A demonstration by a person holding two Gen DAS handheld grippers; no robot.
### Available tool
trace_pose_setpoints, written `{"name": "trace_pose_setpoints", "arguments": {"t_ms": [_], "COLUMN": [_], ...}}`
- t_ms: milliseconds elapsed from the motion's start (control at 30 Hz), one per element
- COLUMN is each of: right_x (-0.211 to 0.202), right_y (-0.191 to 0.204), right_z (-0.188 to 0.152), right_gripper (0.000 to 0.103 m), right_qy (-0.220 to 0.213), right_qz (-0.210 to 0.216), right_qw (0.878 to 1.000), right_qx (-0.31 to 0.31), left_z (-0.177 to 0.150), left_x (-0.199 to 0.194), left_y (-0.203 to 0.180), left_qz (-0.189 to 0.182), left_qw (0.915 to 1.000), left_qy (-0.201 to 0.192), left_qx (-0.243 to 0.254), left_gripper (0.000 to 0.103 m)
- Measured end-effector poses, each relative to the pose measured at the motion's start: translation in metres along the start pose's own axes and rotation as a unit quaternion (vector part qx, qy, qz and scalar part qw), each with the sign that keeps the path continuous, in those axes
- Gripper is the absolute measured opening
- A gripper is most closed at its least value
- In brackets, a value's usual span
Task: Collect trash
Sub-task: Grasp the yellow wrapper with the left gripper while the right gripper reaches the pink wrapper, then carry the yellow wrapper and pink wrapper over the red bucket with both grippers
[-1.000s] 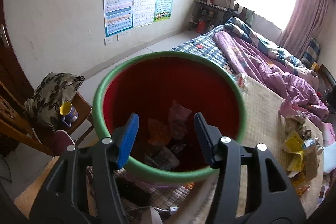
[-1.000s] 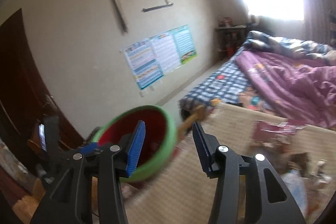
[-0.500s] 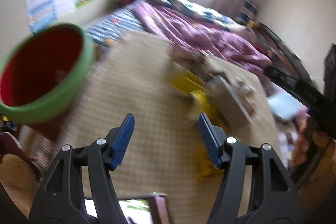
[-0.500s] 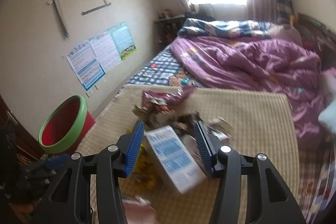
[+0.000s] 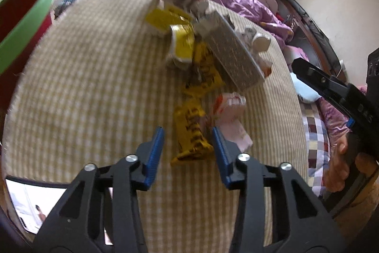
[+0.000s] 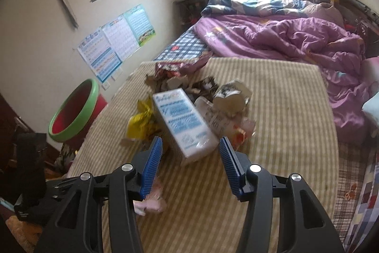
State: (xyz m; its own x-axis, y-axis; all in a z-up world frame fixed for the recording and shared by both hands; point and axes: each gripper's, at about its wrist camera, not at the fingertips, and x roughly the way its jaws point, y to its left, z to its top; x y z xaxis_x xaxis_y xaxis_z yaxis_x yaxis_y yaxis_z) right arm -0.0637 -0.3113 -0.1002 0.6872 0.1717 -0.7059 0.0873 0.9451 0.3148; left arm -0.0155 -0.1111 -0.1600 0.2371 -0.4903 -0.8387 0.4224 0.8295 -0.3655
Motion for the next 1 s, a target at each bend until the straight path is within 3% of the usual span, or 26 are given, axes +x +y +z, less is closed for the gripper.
{"name": "trace_pose_setpoints", "arguments": {"t_ms": [200,533,933,1000], "right_x": [0.007,0.032,0.062,0.064], "right_y": [0.014,0.022,0.044,0.049], "right_z": [-0.016,-0.031,-0.044,-0.048], "right_gripper": [0.050,0.050,0.048,0.041], "right_qy": [0.024,0.069,0.122,0.129], "right_qz": [0.027,0.048,0.061,0.062], "right_qw": [0.999,0.996,0.991,0.989], "right_qx": [-0.010,0.009,-0.013,-0.024], "left_z": [-0.002,0.013,0.018,0.018], "left_x": [0.000,-0.052,-0.071,-0.072], "left_y": [-0.004,0.009,0.015,0.016], "left_qz": [0.011,0.070,0.081,0.082], "left_qw": [0.9999,0.9908,0.9849,0.9847], "left_qy": [-0.004,-0.115,-0.151,-0.152], "left_qx": [-0.001,-0.013,-0.024,-0.024], "left_gripper": [0.008,0.008,0.008,0.008]}}
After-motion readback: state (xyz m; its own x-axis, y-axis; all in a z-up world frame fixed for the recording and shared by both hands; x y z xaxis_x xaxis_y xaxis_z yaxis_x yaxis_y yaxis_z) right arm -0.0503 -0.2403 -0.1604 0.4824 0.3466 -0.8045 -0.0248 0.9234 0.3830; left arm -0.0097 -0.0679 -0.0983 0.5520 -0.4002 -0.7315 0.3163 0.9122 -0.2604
